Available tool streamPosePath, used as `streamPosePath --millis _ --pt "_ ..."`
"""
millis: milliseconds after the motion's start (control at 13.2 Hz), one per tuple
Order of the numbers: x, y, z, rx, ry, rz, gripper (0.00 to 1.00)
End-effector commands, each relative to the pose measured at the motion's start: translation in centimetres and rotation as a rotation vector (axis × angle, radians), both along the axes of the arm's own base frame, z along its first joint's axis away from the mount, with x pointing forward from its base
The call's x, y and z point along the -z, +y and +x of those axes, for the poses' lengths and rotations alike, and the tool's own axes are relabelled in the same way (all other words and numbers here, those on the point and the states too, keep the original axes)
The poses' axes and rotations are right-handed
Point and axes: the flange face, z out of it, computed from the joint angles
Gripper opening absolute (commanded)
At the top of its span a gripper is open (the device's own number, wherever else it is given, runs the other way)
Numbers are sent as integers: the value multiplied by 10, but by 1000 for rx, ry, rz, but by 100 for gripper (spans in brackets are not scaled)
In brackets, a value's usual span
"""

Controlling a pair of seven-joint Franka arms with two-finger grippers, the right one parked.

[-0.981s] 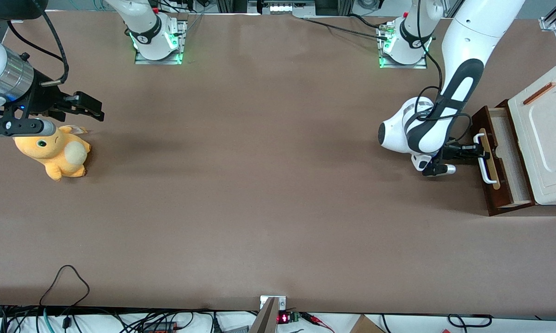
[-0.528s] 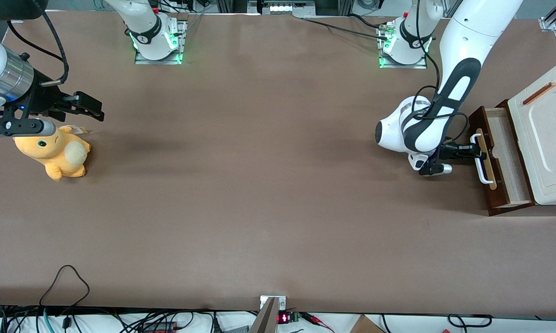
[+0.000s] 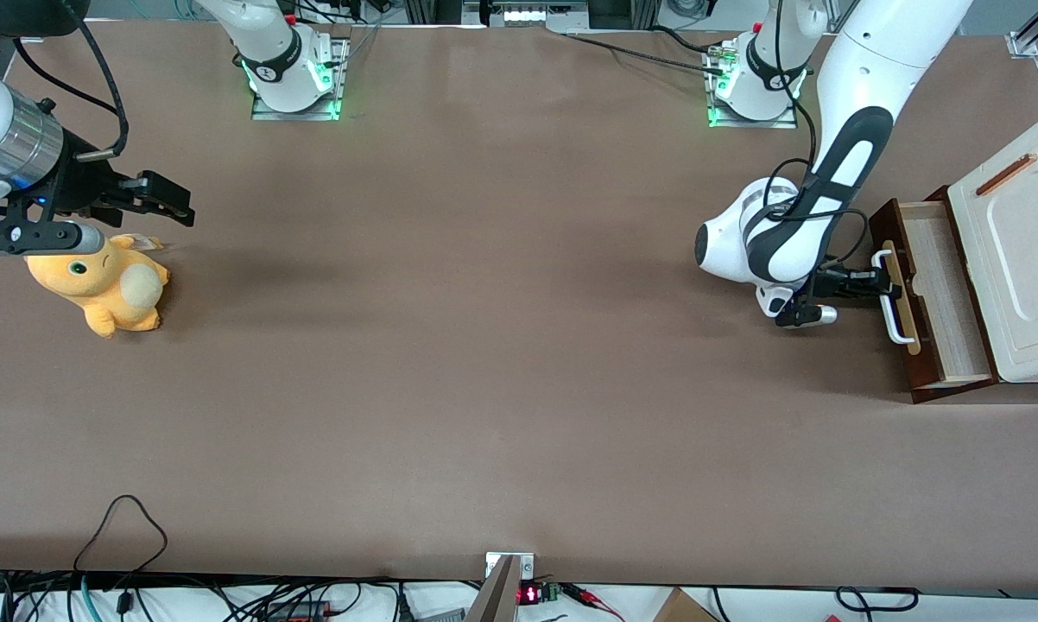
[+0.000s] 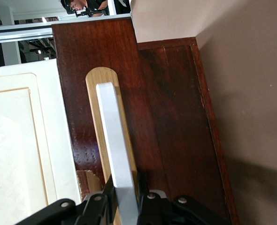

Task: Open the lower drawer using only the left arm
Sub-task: 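Pull the handle away from the cabinet with the left gripper, then open the left gripper to release the white handle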

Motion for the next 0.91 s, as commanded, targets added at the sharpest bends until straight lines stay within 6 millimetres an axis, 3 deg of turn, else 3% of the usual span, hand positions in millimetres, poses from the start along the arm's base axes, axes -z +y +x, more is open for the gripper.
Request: streamPosePath --millis 0,453,830 --pt "-1 -53 5 108 35 -66 0" --pt "-2 -54 5 110 35 -68 4" --pt "-1 -60 3 114 39 -75 0"
